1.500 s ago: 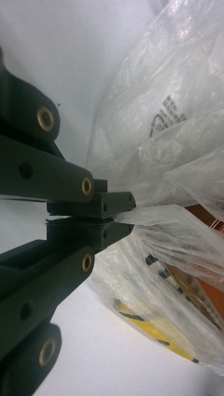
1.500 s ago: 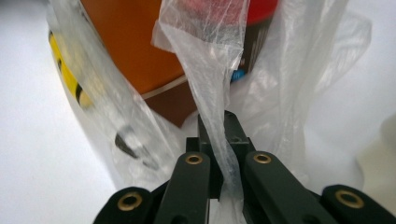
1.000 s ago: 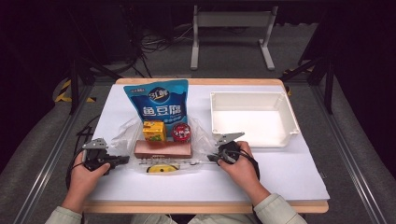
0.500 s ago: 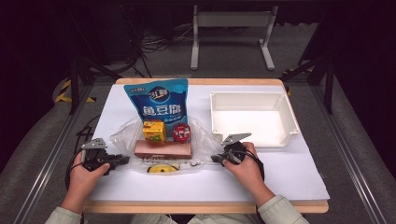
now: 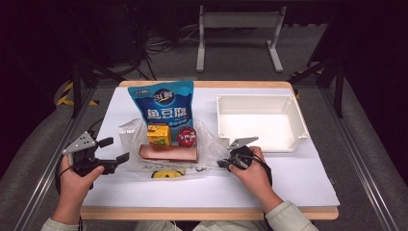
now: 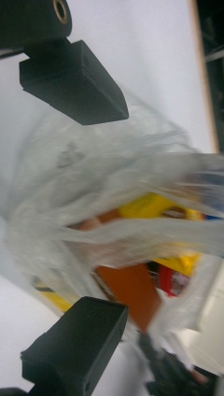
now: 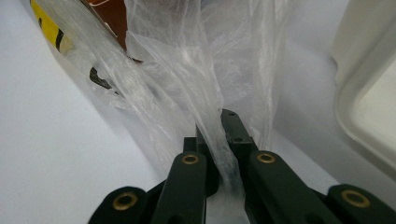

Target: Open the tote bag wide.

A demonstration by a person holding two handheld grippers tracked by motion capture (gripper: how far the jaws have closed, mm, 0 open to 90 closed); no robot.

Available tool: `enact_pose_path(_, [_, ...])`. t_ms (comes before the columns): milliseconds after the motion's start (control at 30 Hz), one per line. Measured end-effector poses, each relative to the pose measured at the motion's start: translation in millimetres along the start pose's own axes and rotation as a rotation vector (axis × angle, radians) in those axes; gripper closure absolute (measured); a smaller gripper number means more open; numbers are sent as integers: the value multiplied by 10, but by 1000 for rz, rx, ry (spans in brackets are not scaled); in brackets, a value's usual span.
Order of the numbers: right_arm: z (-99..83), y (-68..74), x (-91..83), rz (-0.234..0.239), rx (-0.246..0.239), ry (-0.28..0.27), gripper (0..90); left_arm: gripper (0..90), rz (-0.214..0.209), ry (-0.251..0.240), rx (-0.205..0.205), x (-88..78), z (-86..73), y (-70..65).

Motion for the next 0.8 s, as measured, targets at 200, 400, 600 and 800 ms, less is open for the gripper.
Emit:
enact_pose_path(200, [-1,7,1,-4,-5,4,878,99,-8,-80,2,-72,359,-40])
enact_pose_path(400, [2,6,3,-3,-8,4,877,328,-23,-84,35,30,486,-79])
enact_pose_path(600, [0,18,4,1,-13,7,874,884,-29,-22,72,87,315,-54])
enact_pose_path(800, [-2,19,2,2,-12,7,873,900,-12,102,57,165,-37,18])
Point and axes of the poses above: each handheld gripper's, and its own axes: x roughly forward along the jaws, z roughly out of its top, y roughly to its left, the point moved 9 cm from there along x, roughly forward along the jaws, and after that the axes turned 14 degrees about z, right-handed, at the moved point
